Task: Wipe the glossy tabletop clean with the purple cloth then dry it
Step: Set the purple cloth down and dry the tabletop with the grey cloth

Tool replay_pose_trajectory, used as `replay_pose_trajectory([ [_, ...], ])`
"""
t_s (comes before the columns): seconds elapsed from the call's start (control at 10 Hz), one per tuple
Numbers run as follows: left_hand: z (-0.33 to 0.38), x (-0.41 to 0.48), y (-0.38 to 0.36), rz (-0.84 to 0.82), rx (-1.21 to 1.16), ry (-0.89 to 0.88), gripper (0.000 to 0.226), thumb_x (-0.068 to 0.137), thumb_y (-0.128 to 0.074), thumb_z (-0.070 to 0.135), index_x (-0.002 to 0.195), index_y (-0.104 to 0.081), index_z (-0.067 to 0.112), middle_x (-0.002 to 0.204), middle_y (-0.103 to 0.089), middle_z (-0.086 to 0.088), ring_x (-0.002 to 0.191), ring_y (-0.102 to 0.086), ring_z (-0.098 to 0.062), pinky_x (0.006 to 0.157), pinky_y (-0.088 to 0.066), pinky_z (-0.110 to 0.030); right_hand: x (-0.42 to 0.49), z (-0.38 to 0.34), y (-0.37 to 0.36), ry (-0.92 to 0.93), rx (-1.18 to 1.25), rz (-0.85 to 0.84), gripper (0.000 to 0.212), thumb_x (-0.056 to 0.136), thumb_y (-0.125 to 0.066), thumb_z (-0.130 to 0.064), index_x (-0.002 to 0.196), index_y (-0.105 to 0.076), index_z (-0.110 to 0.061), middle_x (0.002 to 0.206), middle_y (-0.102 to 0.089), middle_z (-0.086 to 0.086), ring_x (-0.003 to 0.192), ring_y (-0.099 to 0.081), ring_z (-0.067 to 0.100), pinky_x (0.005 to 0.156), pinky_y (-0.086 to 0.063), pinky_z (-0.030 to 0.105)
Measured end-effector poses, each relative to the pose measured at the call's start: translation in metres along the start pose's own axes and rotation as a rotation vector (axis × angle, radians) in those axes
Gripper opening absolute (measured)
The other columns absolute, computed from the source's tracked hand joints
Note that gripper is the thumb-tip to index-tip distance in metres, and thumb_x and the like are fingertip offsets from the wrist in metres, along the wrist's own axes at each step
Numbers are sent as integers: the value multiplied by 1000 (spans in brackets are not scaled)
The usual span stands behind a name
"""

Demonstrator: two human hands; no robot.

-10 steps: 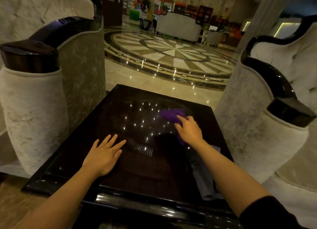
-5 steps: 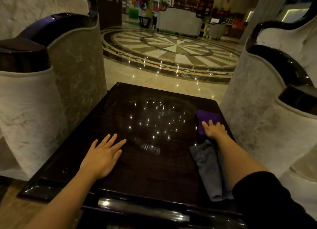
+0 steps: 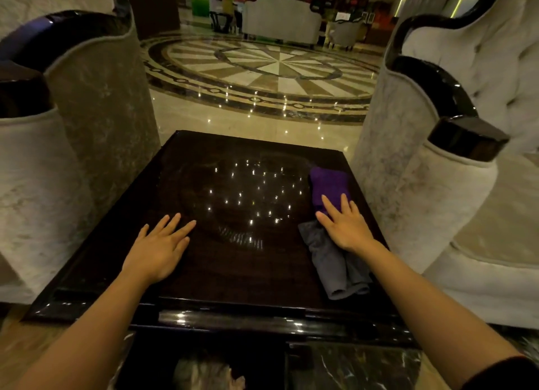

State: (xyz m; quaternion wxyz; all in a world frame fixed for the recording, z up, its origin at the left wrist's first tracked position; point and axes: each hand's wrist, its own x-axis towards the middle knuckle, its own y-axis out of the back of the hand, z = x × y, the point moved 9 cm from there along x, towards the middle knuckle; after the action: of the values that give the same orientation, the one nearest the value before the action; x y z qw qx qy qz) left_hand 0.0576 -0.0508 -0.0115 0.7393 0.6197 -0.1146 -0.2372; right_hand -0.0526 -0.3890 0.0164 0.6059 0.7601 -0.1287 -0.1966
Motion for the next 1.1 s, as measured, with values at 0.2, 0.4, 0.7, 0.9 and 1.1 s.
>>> replay_pose_trajectory([
  [0.2,4,-3,4,0,33,-8,47,97,-18,37,142,-7,34,156,-3,-2,144,2,-19,116,-4,-45,-39,10,-13,-87,99,-8,65,85,-28,-64,138,1,-41,154,8,15,140,4,38,113,-5,53],
  [0.4,3,-4,2,-9,23,-9,47,97,-17,37,143,-6,33,156,-2,-3,144,2,-20,116,-3,-45,-47,8,-28,-114,134,29,79,81,-33,-67,140,7,-33,154,6,16,141,2,33,114,-2,49],
  [0.7,-2,-5,-2,-11,0,-20,47,97,-16,38,143,-7,33,156,-1,-1,143,3,-20,116,-1,-44,-32,-27,-38,-98,130,65,88,78,-35,-70,141,6,-24,154,5,15,141,3,32,114,-3,49],
  [0.9,2,-5,-2,-10,-3,-24,47,97,-15,38,143,-7,32,156,-1,-2,144,4,-20,116,0,-44,-25,-76,-46,47,111,6,75,86,-36,-57,142,3,-25,154,6,14,141,3,32,115,-3,45],
  [1.1,1,-4,-3,-11,10,-28,47,97,-15,39,143,-5,33,156,0,-2,143,4,-20,116,0,-44,-43,-141,-57,337,177,-65,63,91,-43,-38,142,-8,-26,155,1,10,142,0,26,115,-1,38],
])
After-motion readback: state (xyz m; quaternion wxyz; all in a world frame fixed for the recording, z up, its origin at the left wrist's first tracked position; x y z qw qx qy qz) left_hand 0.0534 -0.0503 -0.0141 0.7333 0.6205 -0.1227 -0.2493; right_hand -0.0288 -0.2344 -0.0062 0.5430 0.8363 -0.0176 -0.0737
